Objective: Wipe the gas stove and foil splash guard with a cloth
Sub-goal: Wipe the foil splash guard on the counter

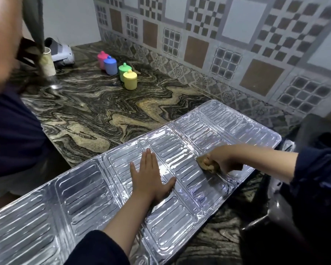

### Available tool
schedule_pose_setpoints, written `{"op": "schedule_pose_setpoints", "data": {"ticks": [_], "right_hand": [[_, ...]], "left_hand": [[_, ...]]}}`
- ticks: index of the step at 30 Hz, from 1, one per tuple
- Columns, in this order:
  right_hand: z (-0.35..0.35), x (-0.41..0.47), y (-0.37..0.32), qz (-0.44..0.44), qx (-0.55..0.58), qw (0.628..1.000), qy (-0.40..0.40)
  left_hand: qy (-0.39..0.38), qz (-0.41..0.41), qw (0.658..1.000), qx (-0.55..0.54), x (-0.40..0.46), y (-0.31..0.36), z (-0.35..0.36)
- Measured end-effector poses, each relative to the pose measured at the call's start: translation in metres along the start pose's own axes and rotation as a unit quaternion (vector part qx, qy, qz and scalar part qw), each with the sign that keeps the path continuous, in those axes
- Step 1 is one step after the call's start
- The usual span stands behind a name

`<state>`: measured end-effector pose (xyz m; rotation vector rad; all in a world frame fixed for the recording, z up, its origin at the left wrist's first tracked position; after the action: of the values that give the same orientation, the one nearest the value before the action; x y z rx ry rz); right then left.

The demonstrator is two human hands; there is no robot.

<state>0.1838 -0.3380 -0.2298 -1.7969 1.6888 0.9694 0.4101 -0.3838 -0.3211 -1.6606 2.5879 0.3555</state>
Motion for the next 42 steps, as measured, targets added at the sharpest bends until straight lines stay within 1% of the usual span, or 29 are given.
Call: {"op": "schedule_pose_setpoints", "data": {"ticks": [3, 5, 8, 10, 11, 16, 20, 23, 25, 28, 31, 35, 36, 39, 42], "right_hand": [[0.013, -0.004, 0.010, 0.015, 0.056, 0.998, -0.030], [0.013, -0.013, 0.008, 0.015, 0.093, 0.995, -0.036], [0.016, -0.019, 0.005, 0.006, 0.114, 0.990, -0.081], [0.020, -0.018, 0.005, 0.002, 0.131, 0.983, -0.126], [0.021, -0.017, 0.006, -0.002, 0.154, 0.978, -0.140], [-0.001, -0.039, 0.010, -0.001, 0.227, 0.967, -0.120], [-0.027, -0.050, 0.015, 0.007, 0.202, 0.977, -0.065], [-0.046, -0.061, 0.004, 0.012, 0.160, 0.987, -0.001], [-0.058, -0.064, -0.006, 0.002, 0.142, 0.990, 0.023], [-0.077, -0.053, -0.018, -0.010, 0.062, 0.995, 0.084], [-0.100, -0.031, -0.036, -0.034, 0.015, 0.985, 0.168], [-0.115, 0.004, -0.065, -0.069, -0.054, 0.956, 0.281], [-0.111, 0.017, -0.071, -0.074, -0.071, 0.953, 0.285], [-0.086, 0.052, -0.089, -0.091, -0.102, 0.959, 0.249], [-0.069, 0.066, -0.095, -0.093, -0.104, 0.956, 0.259]], "left_hand": [[-0.004, -0.001, 1.000, 0.000, 0.000, 0.000, 0.000], [-0.005, 0.000, 1.000, 0.003, 0.000, 0.000, -0.002], [-0.009, 0.000, 1.000, 0.005, 0.000, 0.001, -0.003], [-0.010, 0.002, 1.000, 0.012, -0.001, 0.001, -0.003], [-0.009, 0.001, 1.000, 0.014, -0.001, 0.001, -0.004], [-0.021, 0.007, 0.999, 0.025, 0.001, -0.001, -0.003], [-0.028, -0.008, 0.999, 0.028, -0.004, -0.012, -0.003], [-0.029, -0.020, 0.998, 0.044, -0.014, -0.030, -0.003], [-0.028, -0.027, 0.998, 0.054, -0.020, -0.044, -0.004], [-0.028, -0.036, 0.996, 0.075, -0.030, -0.064, -0.006], [-0.038, -0.041, 0.994, 0.090, -0.042, -0.081, -0.009], [-0.050, -0.046, 0.994, 0.090, -0.059, -0.097, -0.011], [-0.053, -0.049, 0.993, 0.089, -0.063, -0.100, -0.011], [-0.066, -0.056, 0.992, 0.088, -0.068, -0.106, -0.010], [-0.085, -0.056, 0.990, 0.099, -0.066, -0.105, -0.015]]}}
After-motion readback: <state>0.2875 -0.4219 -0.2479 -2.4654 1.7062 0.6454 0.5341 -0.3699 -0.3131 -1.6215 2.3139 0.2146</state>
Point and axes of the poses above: each hand's wrist, its own x-axis towards the middle knuckle, its own z-axis out of the palm, y = z × x, the point moved 2 cm from there along x, towards the middle knuckle, and after that the axes turned 8 degrees about -z, right-handed, at the moved point
